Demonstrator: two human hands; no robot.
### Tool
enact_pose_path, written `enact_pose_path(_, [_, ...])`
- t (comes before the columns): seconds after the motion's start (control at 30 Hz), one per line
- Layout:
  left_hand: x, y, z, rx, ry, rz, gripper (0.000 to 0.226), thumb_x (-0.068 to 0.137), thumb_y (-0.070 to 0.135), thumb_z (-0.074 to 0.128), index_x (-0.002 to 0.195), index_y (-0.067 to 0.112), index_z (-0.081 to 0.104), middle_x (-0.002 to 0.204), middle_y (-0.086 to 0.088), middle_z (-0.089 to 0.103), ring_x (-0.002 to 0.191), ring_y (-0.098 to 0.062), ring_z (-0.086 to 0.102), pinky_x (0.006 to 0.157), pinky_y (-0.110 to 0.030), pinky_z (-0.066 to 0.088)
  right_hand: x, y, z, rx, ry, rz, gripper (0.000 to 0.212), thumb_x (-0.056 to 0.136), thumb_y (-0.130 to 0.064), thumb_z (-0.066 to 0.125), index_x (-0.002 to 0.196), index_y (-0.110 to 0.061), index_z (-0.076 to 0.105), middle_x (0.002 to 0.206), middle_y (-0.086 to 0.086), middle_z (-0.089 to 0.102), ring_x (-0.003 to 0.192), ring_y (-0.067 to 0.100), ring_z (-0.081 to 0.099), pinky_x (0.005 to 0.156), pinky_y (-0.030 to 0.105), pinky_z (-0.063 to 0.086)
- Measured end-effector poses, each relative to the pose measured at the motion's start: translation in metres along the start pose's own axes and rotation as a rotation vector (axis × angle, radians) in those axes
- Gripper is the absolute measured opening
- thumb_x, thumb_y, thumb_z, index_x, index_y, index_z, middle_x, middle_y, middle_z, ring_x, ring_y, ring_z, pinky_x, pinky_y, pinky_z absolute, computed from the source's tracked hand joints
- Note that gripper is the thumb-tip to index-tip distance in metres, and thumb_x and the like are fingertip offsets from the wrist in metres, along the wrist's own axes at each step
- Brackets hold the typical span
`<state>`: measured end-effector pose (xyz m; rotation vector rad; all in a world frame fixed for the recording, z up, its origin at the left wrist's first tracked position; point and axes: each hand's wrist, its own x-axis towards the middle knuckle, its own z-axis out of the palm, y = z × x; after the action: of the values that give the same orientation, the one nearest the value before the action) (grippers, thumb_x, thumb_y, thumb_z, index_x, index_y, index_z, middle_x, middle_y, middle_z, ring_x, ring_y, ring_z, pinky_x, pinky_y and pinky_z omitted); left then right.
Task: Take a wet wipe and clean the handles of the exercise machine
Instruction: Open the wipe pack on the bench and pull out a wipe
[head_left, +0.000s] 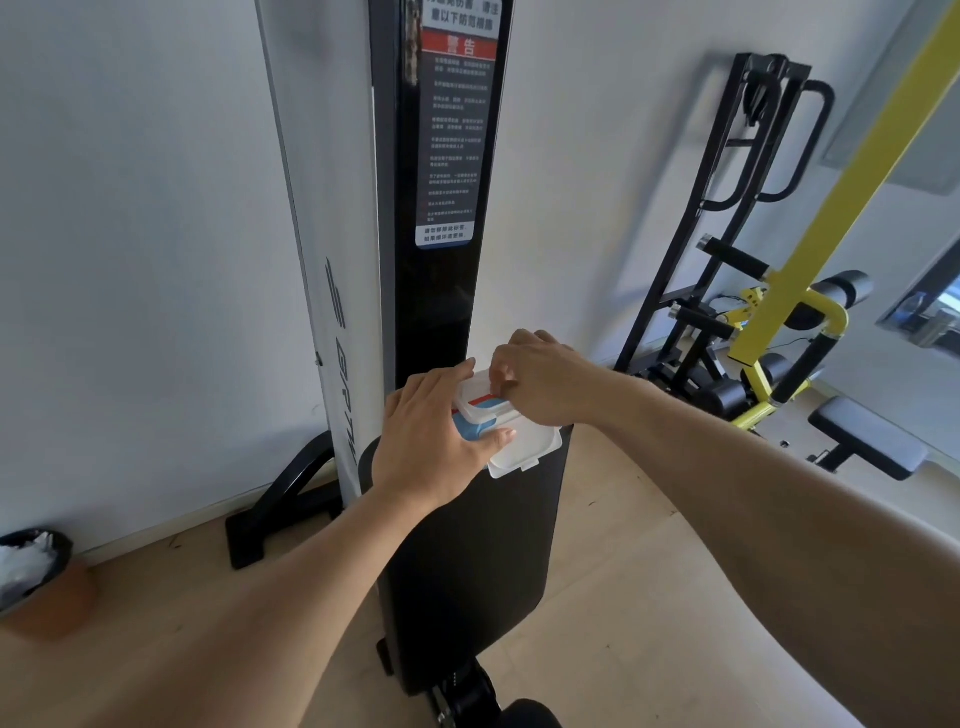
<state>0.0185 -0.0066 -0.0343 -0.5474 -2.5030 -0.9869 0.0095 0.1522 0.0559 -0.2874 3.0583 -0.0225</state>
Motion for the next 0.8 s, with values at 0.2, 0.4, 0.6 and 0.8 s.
enact_pose_path(0.2, [-0.001,0.001,0.000,0.015,-0.007,0.028,0.079,0.073,0.068,0.067,0.139,0.026,0.051,0.133,0.006,0.063,0.124,-0.018,0.057,0.108,-0.031,0.034,0.005,-0.001,-0.010,-0.086,-0.086,-0.053,0.027,0.106,-0.035,0.045,0.126,-0.021,0.058,0.117,-0.002,0.054,0.107,0.016,0.041,0.092,0.024,0.029])
enact_pose_path(0.4, [0.002,-0.001,-0.001,-0.021,0.011,-0.020,0.076,0.077,0.061,0.073,0.140,0.026,0.050,0.135,0.003,0.061,0.125,-0.020,0.055,0.109,-0.036,0.038,-0.007,-0.007,0.000,-0.204,0.156,-0.170,0.024,0.101,-0.023,0.055,0.123,-0.013,0.053,0.112,-0.001,0.054,0.091,0.014,0.053,0.087,0.033,0.055])
enact_pose_path(0.6, [0.002,-0.001,0.001,0.000,0.013,-0.020,0.071,0.078,0.059,0.072,0.137,0.025,0.052,0.134,0.002,0.061,0.123,-0.021,0.056,0.108,-0.037,0.039,-0.007,-0.002,0.001,0.083,0.170,-0.026,0.007,0.105,-0.023,0.046,0.108,-0.019,0.051,0.105,-0.002,0.060,0.080,0.016,0.059,0.080,0.037,0.058])
enact_pose_path(0.8, [0.002,-0.003,0.001,-0.005,0.012,0.017,0.067,0.076,0.064,0.067,0.130,0.027,0.052,0.127,0.006,0.059,0.116,-0.014,0.055,0.102,-0.031,0.042,-0.001,0.010,-0.009,0.592,0.258,0.210,0.020,0.108,-0.030,0.038,0.112,-0.018,0.054,0.119,0.004,0.064,0.103,0.026,0.058,0.095,0.045,0.052])
